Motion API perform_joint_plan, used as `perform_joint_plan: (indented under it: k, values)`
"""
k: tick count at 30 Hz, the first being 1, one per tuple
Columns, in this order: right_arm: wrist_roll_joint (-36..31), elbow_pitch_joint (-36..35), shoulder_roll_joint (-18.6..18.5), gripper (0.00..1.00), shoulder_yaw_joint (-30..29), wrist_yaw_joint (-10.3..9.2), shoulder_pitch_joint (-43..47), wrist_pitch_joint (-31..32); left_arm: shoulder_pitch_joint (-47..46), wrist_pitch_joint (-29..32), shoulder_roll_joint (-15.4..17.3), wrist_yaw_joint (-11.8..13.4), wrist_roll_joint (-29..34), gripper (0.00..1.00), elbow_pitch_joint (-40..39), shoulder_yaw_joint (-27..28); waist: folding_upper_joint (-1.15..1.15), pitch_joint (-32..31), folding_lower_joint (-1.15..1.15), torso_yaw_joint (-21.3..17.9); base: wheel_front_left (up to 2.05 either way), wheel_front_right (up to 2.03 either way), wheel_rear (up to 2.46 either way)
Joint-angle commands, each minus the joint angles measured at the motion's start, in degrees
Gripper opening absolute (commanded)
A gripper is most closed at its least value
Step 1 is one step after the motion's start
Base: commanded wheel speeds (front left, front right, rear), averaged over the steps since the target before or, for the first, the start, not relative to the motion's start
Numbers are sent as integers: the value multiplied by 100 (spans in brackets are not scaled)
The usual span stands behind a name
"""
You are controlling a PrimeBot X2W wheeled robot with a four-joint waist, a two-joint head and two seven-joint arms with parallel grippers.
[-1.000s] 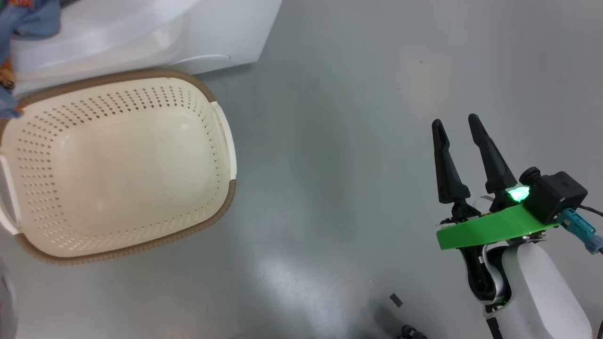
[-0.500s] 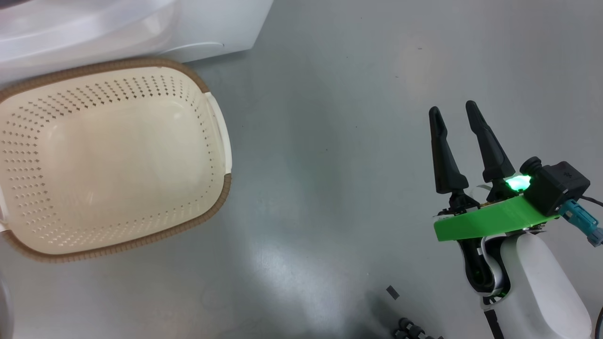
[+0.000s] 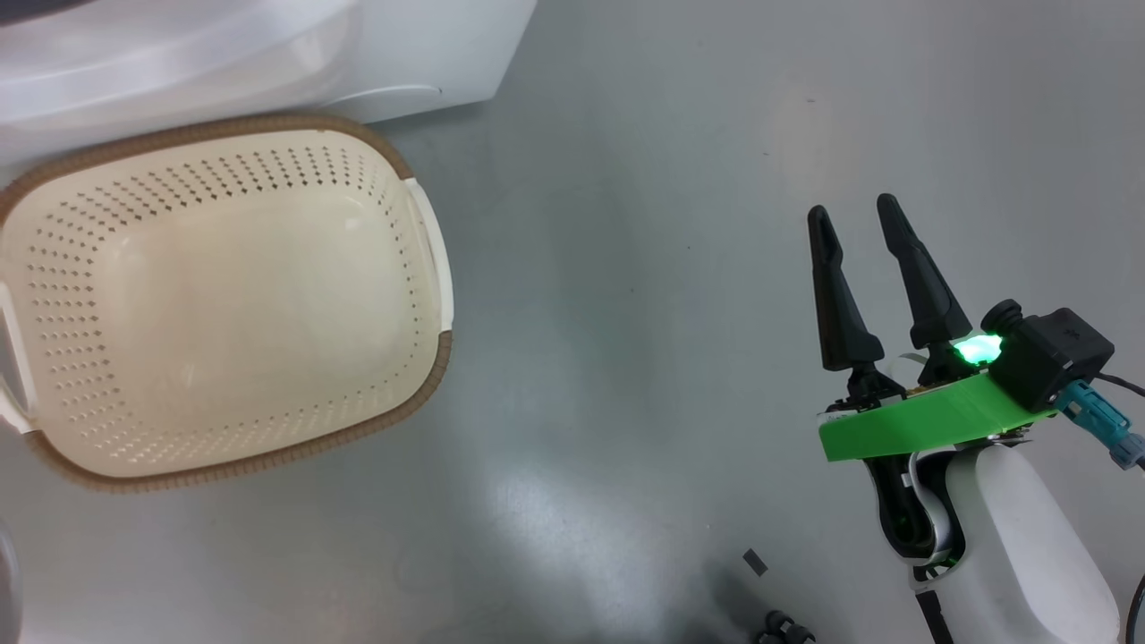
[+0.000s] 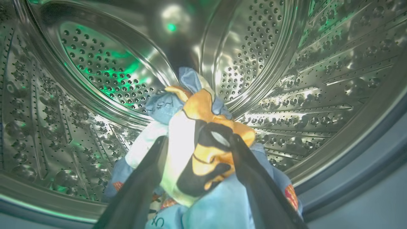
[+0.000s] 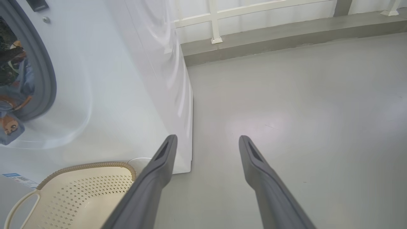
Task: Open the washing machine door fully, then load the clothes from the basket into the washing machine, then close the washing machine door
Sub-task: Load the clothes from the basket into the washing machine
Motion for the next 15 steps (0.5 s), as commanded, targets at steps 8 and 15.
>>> perform_joint_plan:
  k: [8, 15]
  values:
    - [7, -108, -38, 100, 114, 42, 65, -45, -131, -13, 129, -20, -19, 100, -27, -34, -1, -58, 0, 61, 0, 0, 0]
    - [-42, -83, -38, 100, 75, 42, 88, -45, 224, -13, 0, -33, -188, 100, -410, 80, -1, -168, 0, 126, 0, 0, 0]
